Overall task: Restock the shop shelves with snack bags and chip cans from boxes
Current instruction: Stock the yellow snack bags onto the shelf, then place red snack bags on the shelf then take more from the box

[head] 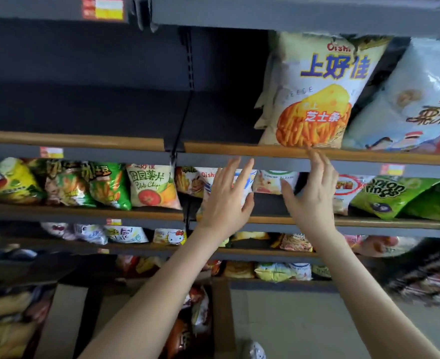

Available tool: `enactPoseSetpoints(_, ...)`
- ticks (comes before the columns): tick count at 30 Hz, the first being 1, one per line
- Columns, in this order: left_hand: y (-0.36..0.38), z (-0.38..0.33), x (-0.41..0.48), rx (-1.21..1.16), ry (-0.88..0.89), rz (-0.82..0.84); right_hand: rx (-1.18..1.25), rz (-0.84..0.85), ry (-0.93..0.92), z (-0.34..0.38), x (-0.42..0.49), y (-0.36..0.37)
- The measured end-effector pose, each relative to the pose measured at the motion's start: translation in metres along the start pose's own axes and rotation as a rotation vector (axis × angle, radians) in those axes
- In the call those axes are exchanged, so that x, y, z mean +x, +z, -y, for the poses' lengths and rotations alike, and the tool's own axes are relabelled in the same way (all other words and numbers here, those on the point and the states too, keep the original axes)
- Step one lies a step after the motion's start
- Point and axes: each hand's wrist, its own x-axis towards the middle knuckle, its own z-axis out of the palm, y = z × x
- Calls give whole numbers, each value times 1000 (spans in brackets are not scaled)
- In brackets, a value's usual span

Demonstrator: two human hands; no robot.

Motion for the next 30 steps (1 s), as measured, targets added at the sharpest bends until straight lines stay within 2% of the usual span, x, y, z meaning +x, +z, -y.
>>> enactPoseSetpoints(3, -12, 28, -40, -79, -114, 60, 97, 246, -12, 32, -43, 35)
enactPoseSetpoints(6, -22, 70, -91, -93, -244, 131, 147, 501, 67, 57, -78, 72)
enactPoseSetpoints(10, -23, 140, -183, -113, -660, 294, 208, 918, 249, 74, -131, 141)
enactPoseSetpoints(12, -17, 171, -242, -117, -882, 376, 179, 1047, 279, 74, -165, 177)
enactPoseSetpoints(16, 7, 220, -356, -124, -1230, 352, 102, 1287, 326, 57, -239, 255)
enactPoseSetpoints(21, 70, 267, -459, -154, -1518, 370, 26, 1454, 332, -9, -351, 380)
enactPoseSetpoints(23, 107, 283, -488, -206, -1597, 314, -6, 1470, 290, -24, -382, 423)
enactPoseSetpoints(27, 174, 309, -524, -303, -1665, 225, -8, 1396, 134, -4, -408, 485)
enactPoseSetpoints(30, 215, 318, -537, -394, -1648, 175, -137, 1403, -34, 3, -420, 525)
